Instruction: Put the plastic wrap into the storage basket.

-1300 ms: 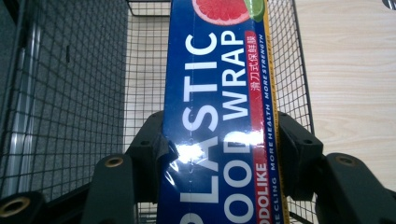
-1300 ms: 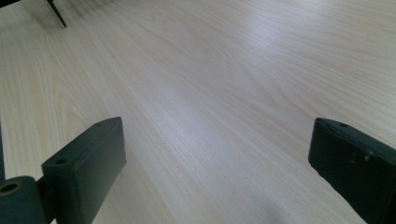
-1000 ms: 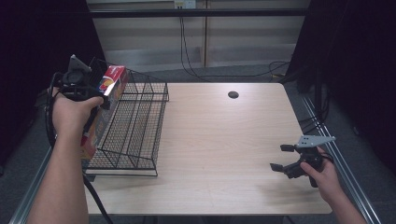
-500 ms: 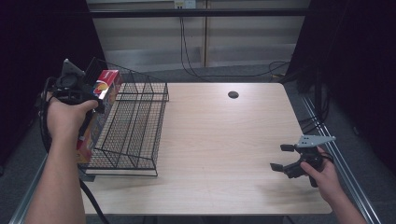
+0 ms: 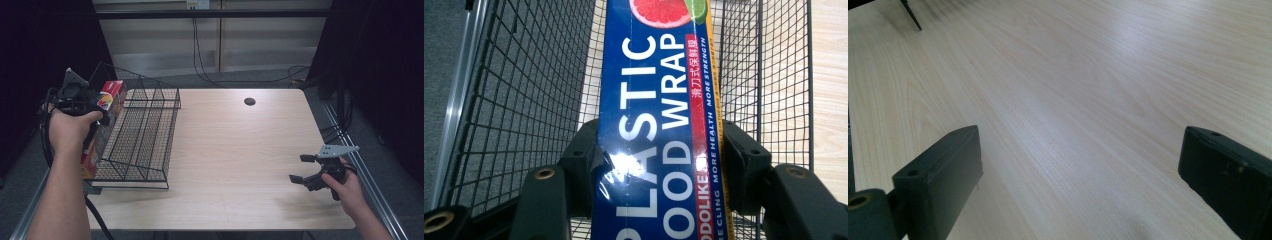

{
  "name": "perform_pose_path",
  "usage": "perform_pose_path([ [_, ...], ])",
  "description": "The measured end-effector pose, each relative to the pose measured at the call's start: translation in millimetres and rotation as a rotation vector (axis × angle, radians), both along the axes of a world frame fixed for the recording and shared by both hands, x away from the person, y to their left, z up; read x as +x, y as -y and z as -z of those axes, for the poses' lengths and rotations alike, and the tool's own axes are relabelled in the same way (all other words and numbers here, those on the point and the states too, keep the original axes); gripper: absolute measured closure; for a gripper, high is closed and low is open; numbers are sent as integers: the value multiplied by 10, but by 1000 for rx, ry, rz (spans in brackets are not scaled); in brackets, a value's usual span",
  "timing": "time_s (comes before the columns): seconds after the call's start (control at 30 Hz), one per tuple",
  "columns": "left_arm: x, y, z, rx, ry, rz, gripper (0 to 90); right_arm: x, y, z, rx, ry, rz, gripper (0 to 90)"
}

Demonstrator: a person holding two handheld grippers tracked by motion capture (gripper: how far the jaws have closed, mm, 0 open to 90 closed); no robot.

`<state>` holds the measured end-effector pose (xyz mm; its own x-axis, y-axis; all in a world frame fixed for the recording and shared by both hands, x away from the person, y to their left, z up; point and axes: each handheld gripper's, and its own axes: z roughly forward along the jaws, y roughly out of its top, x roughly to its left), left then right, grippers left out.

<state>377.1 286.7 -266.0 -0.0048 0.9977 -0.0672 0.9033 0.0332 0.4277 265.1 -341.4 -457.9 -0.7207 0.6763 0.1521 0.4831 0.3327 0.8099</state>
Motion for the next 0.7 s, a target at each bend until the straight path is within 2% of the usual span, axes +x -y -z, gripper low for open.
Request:
perform_pose_path([
  [0.07,-1,-11,11,6,-3,10,432,1,-2,-2,1,1,2,34],
  [0.43,-22,-23,52,-1,-20,-16,429,1,-17,-5,-2,3,2,34],
  [0.47,-20,-24,51,5,-22,-5,429,3,-16,-7,-1,2,-1,34],
  [0.6,-21,-6,61,-14,-28,-19,426,1,-19,-7,-2,3,-1,34],
  [0.7,-22,-9,59,-11,-32,-14,426,1,-17,-6,-2,3,-2,34],
])
